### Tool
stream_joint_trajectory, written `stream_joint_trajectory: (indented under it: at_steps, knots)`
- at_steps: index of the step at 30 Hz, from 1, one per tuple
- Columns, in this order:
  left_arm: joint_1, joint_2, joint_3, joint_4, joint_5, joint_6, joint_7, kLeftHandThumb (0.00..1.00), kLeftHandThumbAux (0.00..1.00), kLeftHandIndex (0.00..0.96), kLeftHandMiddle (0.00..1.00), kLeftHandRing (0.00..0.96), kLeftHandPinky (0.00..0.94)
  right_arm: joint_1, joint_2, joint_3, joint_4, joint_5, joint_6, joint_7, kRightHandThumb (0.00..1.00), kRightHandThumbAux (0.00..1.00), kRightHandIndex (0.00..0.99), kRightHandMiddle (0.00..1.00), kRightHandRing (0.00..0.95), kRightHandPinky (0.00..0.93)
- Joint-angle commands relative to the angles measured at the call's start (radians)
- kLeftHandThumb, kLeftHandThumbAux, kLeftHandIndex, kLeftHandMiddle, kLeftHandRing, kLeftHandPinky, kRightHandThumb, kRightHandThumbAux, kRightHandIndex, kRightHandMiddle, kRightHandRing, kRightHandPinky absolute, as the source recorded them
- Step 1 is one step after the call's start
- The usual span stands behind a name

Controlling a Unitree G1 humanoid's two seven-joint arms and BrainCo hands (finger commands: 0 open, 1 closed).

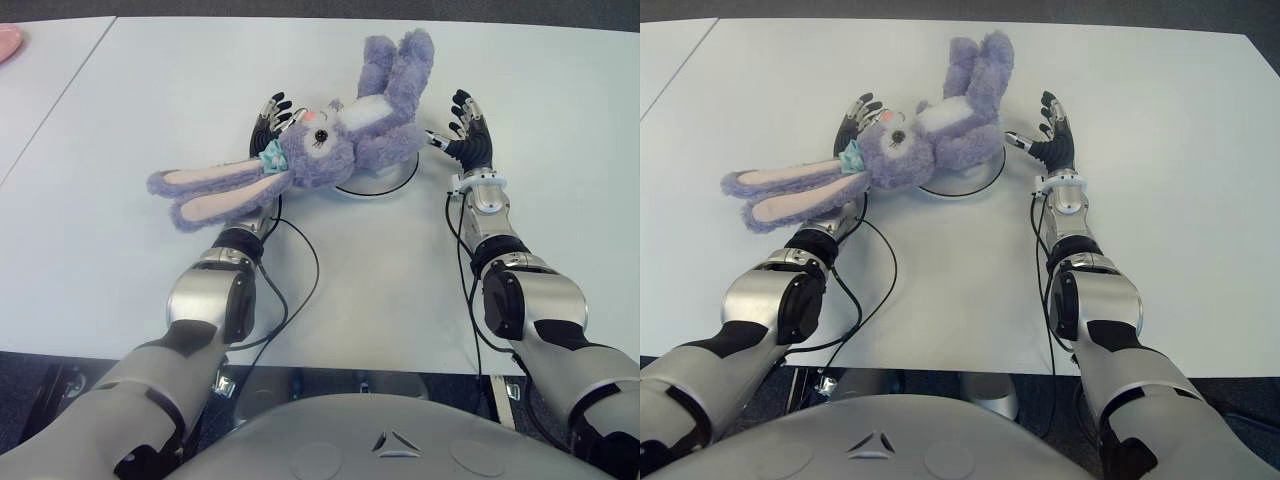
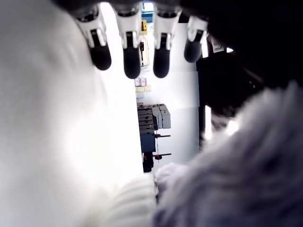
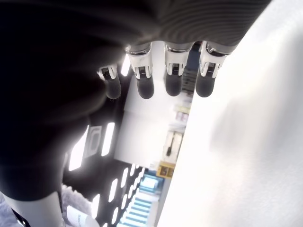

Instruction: Put the doll into the plate.

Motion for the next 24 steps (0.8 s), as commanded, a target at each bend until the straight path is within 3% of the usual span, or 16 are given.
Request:
stream_joint_trajectory:
  at_steps: [1,24]
  knots:
    - [0.237,-0.030,-0.001,0.155,0.012,0.165,-0.016,0.000,0.486,0.114,0.160,0.152,0.150,0.131,0.081,-0.039,0.056,0.061,0.081,0.039,0.000,0.800,0.034,0.046,0.038,0.074]
    - [0.245,-0.013,0.004,0.153,0.007,0.161,-0.020,0.000,0.512,0.119,0.159,0.152,0.145,0.212,0.136,-0.123,0.055,0.144,0.144,0.065,0.000,0.735,0.082,0.094,0.078,0.090]
